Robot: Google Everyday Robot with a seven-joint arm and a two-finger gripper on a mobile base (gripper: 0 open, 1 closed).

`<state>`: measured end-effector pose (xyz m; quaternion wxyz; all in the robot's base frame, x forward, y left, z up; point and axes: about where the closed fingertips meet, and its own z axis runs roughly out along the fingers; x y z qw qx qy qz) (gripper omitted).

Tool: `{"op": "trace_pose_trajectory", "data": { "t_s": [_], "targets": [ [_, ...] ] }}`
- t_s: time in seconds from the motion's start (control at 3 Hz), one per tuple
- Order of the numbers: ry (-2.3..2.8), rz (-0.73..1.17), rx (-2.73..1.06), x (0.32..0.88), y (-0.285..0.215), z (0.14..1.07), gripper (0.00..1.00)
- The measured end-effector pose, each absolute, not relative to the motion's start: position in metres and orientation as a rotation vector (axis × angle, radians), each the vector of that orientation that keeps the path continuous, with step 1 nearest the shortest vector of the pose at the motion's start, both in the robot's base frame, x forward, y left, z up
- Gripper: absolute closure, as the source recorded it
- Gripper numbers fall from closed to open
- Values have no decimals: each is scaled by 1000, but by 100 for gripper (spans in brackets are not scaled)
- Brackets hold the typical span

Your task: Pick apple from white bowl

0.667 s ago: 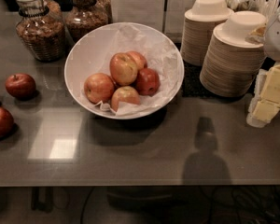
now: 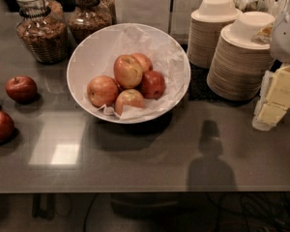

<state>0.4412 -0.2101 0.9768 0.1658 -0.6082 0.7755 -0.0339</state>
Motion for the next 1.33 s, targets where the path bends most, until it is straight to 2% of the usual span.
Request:
{"op": "trace_pose_trajectory", "data": {
  "t_s": [0.67, 1.0, 1.33],
  "targets": [
    [2073, -59, -1810, 462, -149, 965, 0],
    [2071, -64, -1810, 462, -148, 965, 0],
    [1982, -56, -1787, 477, -120, 969, 0]
  ]
}}
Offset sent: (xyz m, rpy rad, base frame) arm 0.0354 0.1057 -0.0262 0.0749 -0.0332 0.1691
